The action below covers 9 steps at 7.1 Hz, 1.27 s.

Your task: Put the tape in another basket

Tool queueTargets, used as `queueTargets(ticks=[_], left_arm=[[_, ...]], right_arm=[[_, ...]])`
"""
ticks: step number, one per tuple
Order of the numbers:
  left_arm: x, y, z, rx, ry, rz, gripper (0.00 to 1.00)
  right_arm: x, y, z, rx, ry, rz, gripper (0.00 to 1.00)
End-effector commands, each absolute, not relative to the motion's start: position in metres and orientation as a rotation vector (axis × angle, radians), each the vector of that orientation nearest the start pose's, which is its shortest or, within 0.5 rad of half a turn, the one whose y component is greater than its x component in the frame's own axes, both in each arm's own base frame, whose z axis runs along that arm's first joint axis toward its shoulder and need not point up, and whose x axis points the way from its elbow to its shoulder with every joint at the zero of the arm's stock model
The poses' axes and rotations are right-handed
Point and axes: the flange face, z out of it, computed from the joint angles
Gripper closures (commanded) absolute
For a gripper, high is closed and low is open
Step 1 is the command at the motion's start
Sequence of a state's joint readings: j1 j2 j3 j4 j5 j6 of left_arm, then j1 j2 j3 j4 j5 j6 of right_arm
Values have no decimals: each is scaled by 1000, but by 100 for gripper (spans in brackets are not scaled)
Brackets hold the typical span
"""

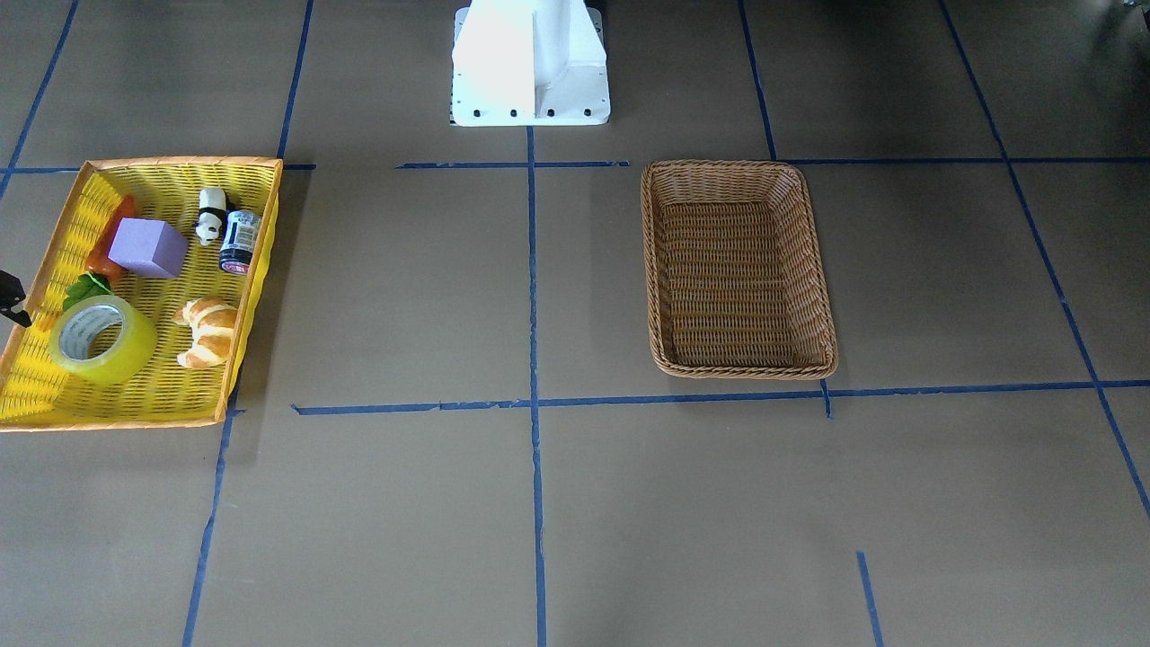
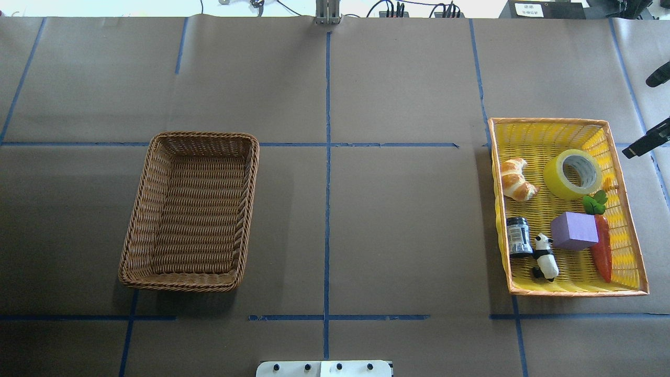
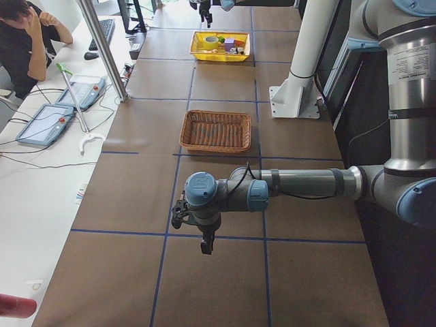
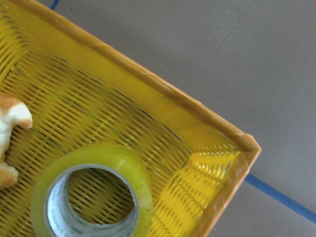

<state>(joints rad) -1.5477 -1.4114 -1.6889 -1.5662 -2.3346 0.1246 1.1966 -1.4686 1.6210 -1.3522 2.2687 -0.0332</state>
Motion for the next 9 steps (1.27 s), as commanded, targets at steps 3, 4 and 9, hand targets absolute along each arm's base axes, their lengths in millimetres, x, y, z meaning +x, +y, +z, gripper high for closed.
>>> queueTargets(ticks=[3, 4, 9], left_arm=[[-55, -422, 676, -7, 766, 122, 0], [-54, -422, 676, -7, 766, 123, 0], [-55, -422, 677, -9, 766, 121, 0]], right_arm=[[-182, -538, 561, 211, -734, -573, 1], [-187, -539, 562, 205, -735, -578, 1], [-212, -549, 592, 135, -722, -589, 2]])
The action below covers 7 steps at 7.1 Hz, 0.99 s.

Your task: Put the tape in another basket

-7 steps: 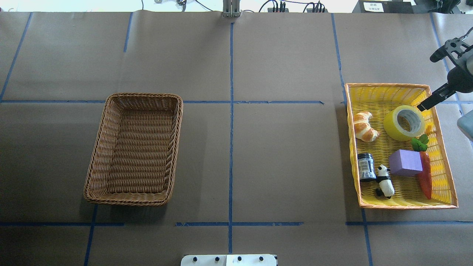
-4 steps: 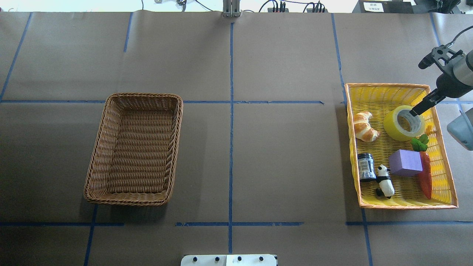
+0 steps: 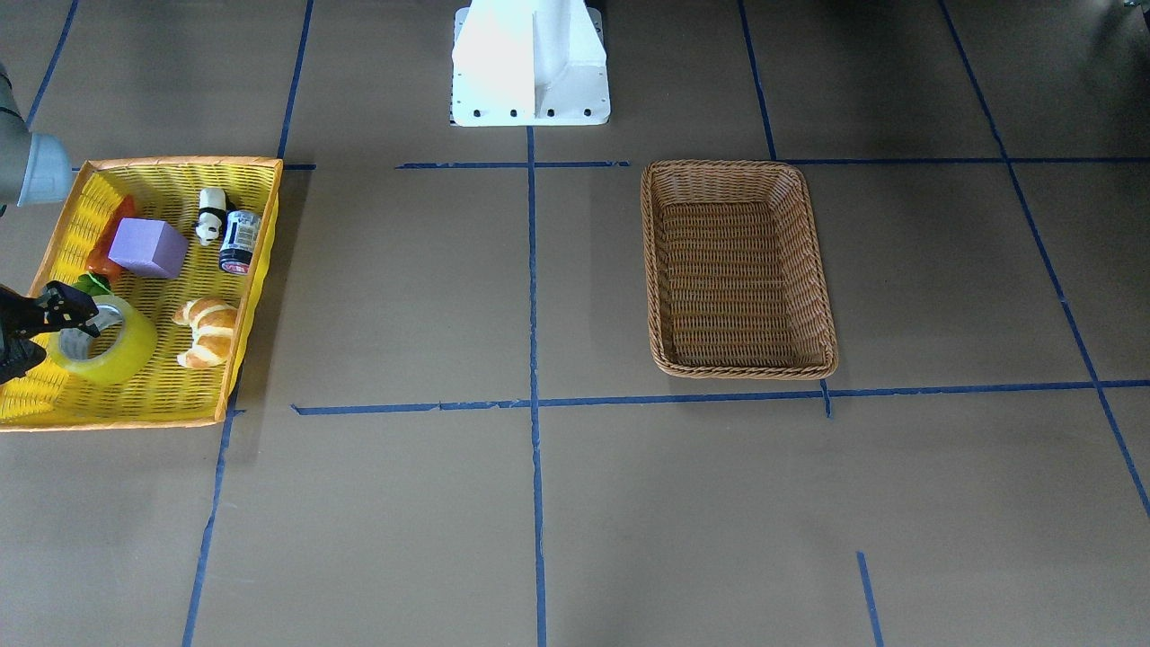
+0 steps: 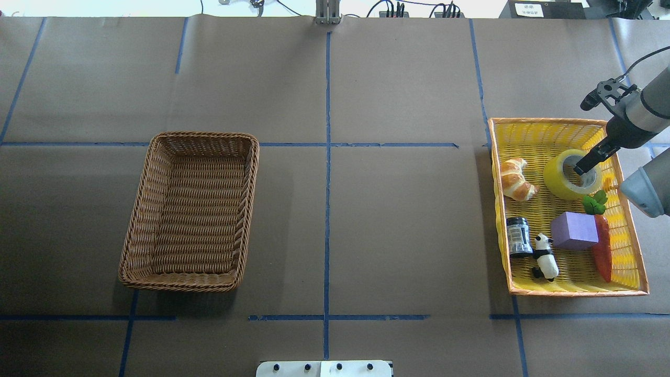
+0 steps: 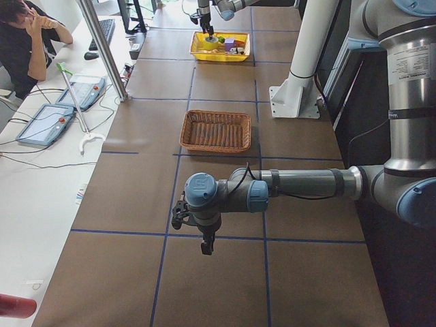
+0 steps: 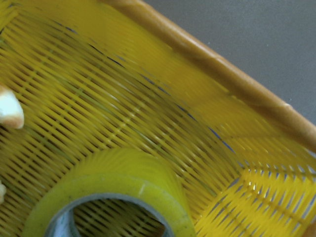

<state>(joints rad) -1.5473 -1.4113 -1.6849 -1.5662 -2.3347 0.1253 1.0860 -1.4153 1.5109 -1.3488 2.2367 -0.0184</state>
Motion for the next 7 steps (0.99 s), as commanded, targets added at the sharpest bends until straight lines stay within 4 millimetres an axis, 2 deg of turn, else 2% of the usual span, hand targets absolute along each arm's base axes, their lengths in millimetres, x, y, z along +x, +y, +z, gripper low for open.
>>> queueTargets(ticks=[1, 3, 4, 5, 7], left_arm=[[-55, -422, 677, -9, 766, 122, 0], [-55, -421, 678, -10, 766, 122, 0], [-55, -421, 678, -10, 766, 122, 0], [-55, -421, 678, -10, 766, 122, 0], [-55, -420, 677, -9, 766, 122, 0]], right_arm=[[-214, -549, 591, 135, -724, -592, 9], [-214, -549, 592, 135, -725, -599, 70], [-214, -548, 595, 131, -722, -600, 87], [-214, -548, 595, 131, -722, -599, 96], [-214, -549, 589, 136, -726, -592, 100]])
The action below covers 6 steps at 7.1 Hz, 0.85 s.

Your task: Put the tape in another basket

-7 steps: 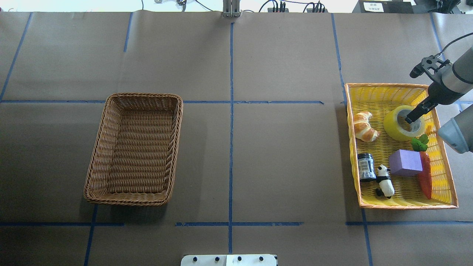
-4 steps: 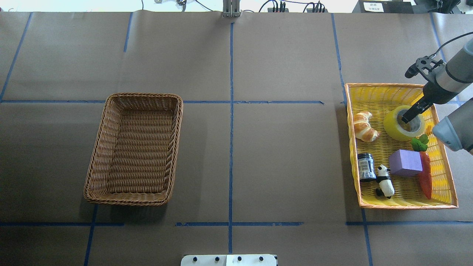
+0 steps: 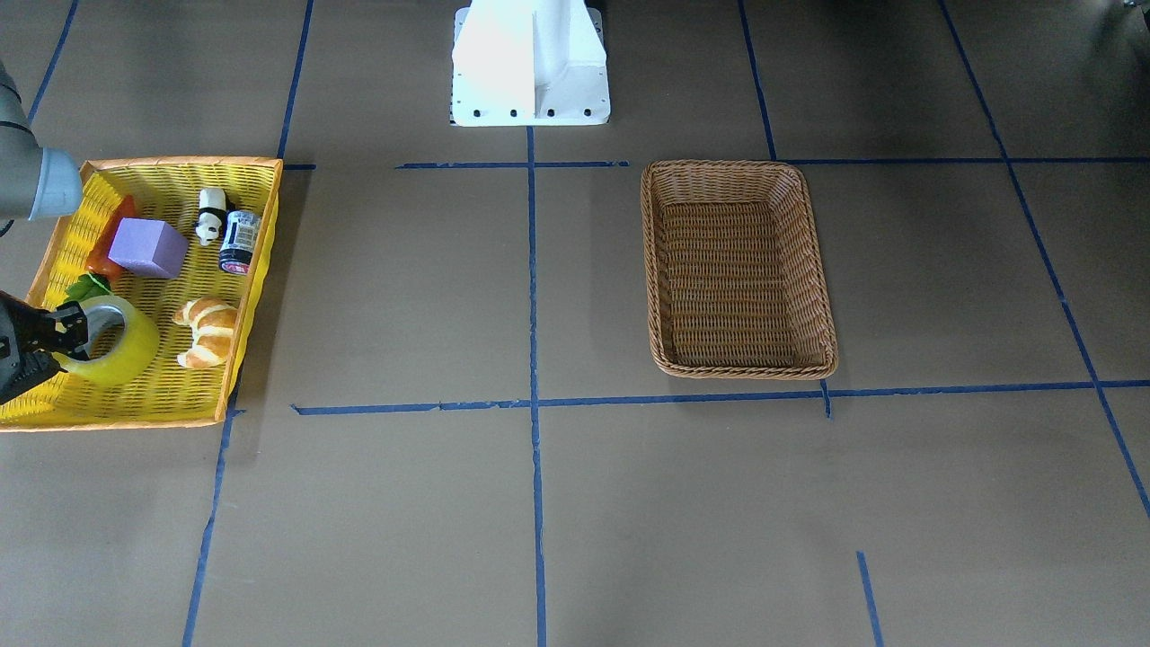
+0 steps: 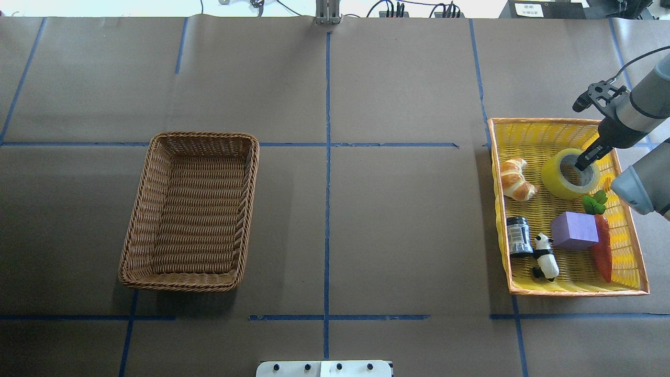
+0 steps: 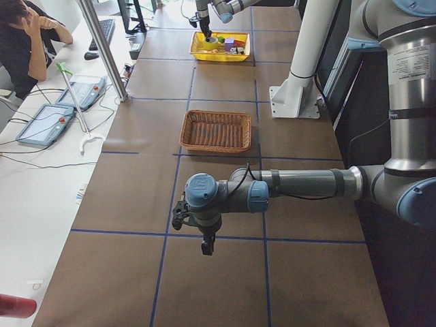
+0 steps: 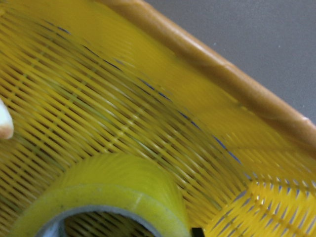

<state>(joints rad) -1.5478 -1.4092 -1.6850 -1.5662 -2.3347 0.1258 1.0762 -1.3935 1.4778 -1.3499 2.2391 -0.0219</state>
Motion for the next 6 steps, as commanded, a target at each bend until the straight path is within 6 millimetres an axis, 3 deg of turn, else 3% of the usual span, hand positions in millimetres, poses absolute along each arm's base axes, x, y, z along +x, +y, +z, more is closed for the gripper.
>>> queueTargets(ticks=[1, 4, 5, 6], left_arm=[[-55, -420, 676, -7, 766, 123, 0], [-55, -423, 671, 1, 762, 124, 0], [-55, -429, 662, 19, 761, 129, 0], [-54, -445, 644, 67, 761, 150, 0]], right_arm=[[-213, -549, 586, 144, -727, -592, 100], [-153, -567, 563, 206, -737, -495, 100], [-146, -569, 556, 185, -767, -395, 100], [-147, -567, 525, 190, -794, -292, 100]])
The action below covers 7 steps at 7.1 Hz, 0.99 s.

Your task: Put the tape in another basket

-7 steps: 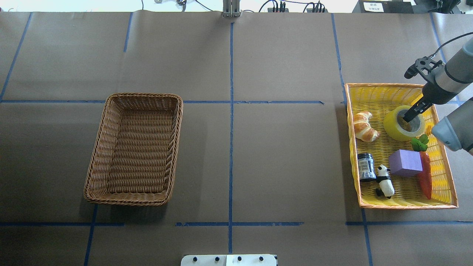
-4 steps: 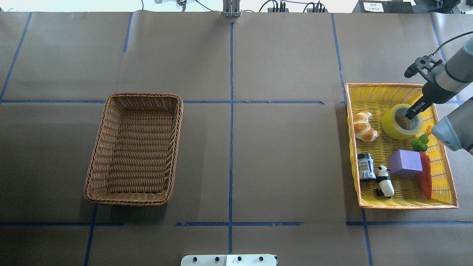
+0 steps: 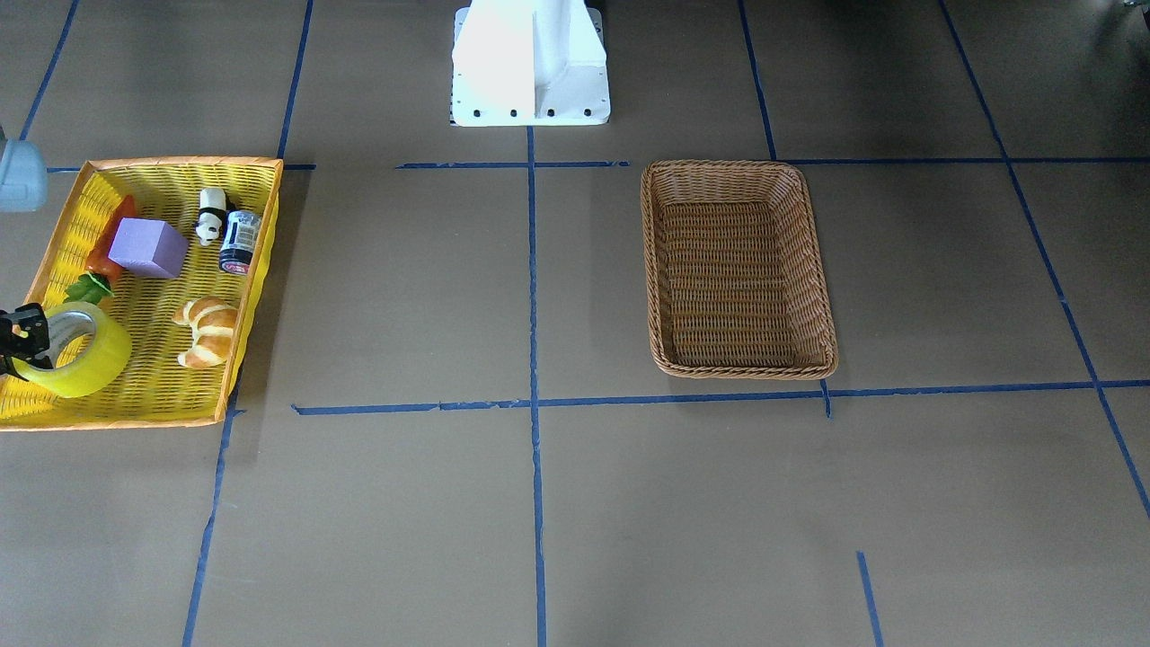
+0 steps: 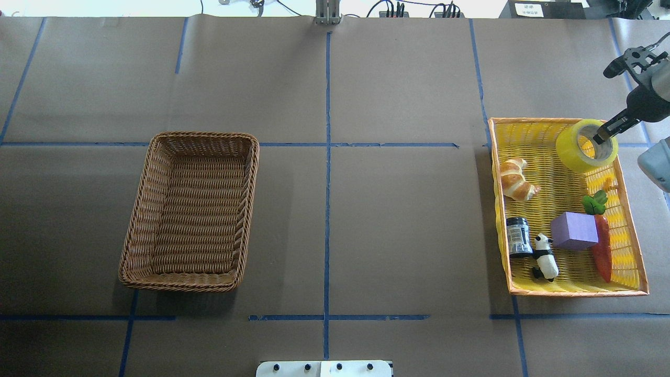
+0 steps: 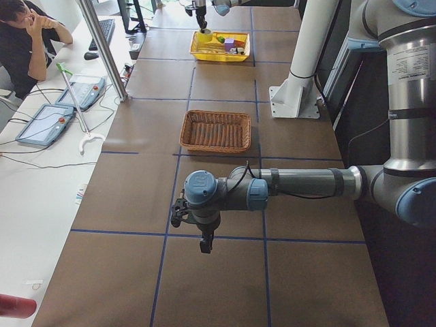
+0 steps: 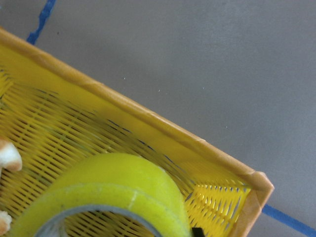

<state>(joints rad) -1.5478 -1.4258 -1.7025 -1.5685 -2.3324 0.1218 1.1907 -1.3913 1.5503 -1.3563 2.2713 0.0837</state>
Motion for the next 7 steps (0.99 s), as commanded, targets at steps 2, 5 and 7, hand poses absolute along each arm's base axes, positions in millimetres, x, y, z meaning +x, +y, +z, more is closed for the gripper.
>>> queueTargets(ticks=[2, 5, 7], left_arm=[[-53, -470, 610, 243, 744, 223, 0], [-33, -495, 570, 391, 773, 152, 0], [17, -493, 543, 471, 860, 93, 0]], right_arm=[[-145, -557, 467, 204, -845, -123, 100], [-154, -546, 430, 294, -973, 34, 100], [-185, -533, 406, 342, -1075, 143, 100]])
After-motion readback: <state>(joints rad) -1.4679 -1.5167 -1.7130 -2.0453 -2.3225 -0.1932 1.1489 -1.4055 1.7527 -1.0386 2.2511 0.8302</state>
